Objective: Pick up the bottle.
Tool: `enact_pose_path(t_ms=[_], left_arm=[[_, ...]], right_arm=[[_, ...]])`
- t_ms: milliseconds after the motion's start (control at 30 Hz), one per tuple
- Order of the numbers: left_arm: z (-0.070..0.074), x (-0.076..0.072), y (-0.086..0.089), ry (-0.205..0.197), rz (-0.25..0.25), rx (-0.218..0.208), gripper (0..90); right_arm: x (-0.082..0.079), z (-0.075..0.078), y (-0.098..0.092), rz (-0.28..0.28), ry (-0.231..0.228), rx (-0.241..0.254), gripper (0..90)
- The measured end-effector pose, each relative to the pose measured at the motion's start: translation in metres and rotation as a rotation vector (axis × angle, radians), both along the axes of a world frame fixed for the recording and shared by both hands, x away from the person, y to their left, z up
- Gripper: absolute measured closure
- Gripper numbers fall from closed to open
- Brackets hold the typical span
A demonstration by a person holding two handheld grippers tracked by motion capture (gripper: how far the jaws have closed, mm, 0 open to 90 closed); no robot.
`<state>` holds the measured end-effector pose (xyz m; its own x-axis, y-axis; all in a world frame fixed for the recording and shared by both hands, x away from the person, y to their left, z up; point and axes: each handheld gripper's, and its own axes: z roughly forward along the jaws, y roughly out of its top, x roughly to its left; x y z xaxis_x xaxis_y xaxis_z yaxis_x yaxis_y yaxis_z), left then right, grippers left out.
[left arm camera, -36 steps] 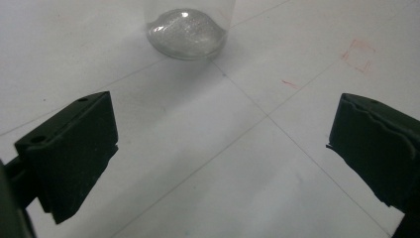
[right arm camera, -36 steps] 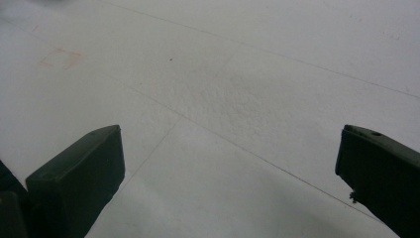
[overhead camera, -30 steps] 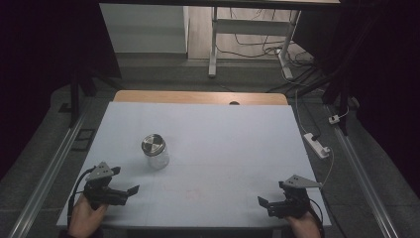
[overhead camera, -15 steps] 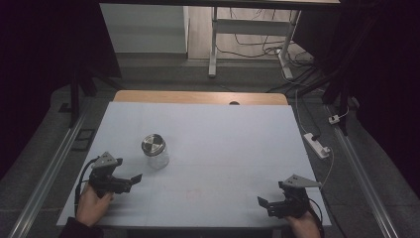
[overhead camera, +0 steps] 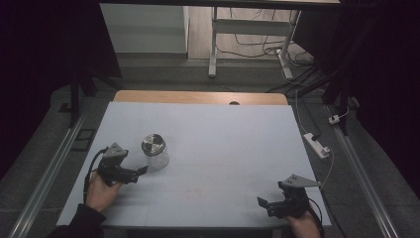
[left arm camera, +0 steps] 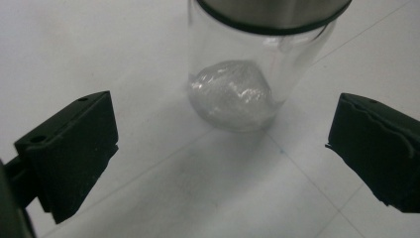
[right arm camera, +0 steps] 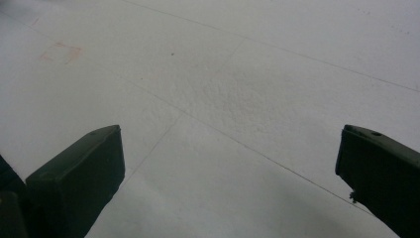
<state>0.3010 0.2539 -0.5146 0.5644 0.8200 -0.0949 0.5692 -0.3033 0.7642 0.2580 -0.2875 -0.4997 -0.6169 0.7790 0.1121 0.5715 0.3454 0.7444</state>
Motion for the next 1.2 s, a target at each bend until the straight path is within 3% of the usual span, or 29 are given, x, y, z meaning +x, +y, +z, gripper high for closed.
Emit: enact_pose_path(t_ms=[233,700,1000,1200], left_arm=[[0.0,0.012,-0.011,-0.019,-0.024,0.018,0.0],[-0.004,0.038,-0.033,-0.015,-0.06,0.029,0.0],[-0.005,0.048,-0.044,-0.031,-0.084,0.041,0.1],[-0.003,0.047,-0.045,-0.041,-0.079,0.057,8.7]], right_arm=[[0.0,0.0,0.0,0.002,0.0,0.0,0.0],[0.0,0.0,0.0,0.005,0.002,0.0,0.0],[0.0,0.0,0.0,0.006,0.004,0.0,0.0],[0.0,0.0,0.0,0.007,0.005,0.0,0.0]])
